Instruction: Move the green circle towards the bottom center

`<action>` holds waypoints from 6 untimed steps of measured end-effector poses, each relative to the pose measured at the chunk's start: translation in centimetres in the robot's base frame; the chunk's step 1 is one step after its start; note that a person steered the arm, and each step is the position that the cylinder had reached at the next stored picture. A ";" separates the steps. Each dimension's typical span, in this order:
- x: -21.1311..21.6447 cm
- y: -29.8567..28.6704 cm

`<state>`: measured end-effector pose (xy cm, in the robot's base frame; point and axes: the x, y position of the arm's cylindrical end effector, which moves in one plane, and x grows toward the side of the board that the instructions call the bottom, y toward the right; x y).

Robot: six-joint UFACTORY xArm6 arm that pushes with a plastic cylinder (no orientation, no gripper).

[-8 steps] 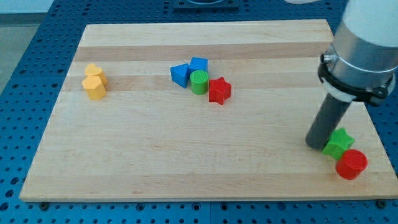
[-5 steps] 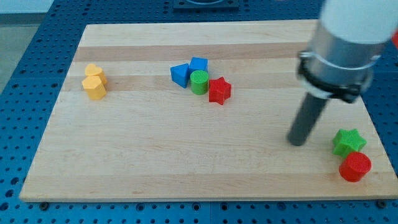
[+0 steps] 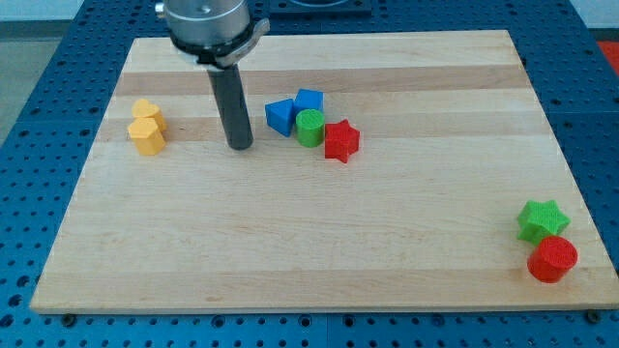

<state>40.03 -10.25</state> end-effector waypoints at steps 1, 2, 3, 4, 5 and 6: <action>-2.6 1.8; -3.0 3.9; -2.9 5.6; -2.8 7.6; -1.8 9.4; 0.3 10.8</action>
<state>40.37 0.52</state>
